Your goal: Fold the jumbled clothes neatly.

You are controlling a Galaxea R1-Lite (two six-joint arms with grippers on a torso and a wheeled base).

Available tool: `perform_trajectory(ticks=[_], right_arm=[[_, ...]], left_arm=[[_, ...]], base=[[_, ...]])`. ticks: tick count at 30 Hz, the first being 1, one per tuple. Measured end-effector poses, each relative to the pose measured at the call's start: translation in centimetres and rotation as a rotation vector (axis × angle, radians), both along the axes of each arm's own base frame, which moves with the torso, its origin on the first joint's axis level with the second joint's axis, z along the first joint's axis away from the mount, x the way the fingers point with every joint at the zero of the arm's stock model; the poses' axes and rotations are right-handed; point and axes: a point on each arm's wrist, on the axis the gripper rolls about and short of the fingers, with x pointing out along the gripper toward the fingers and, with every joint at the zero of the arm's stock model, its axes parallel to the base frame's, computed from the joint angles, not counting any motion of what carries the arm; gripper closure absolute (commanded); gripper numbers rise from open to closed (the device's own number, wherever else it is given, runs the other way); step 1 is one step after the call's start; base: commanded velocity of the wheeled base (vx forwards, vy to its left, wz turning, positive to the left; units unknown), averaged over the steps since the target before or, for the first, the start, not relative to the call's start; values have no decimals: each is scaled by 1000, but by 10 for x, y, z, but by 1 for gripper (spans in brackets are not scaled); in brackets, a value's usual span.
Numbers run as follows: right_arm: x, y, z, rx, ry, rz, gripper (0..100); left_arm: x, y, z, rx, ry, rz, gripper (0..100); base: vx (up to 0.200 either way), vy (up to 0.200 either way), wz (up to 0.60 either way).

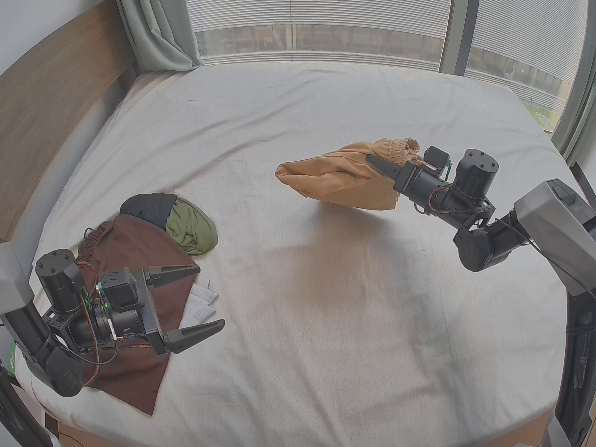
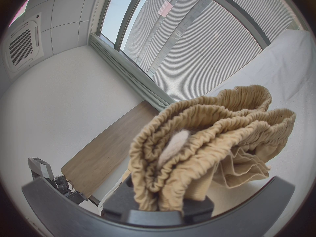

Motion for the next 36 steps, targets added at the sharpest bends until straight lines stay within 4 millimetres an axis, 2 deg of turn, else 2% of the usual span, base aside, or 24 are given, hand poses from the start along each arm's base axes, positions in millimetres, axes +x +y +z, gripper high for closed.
perform_trajectory(ticks=[9,27,32,36], right_arm=[[14,-4,-3,-1,6,-15,100],[32,0,34,13,-50,-21,100],[39,1,23,5,-42,-24,100],[44,3,0,-17,-21,-28,100]], left_arm=[[0,0,0,0,1,-1,0],[0,-1,-2,2,12,-4,0],[0,-1,-3,2,12,-3,0],[-1,-1,-3,2,15,-3,0]], base=[[0,0,0],[0,0,0],[0,0,0],[0,0,0]])
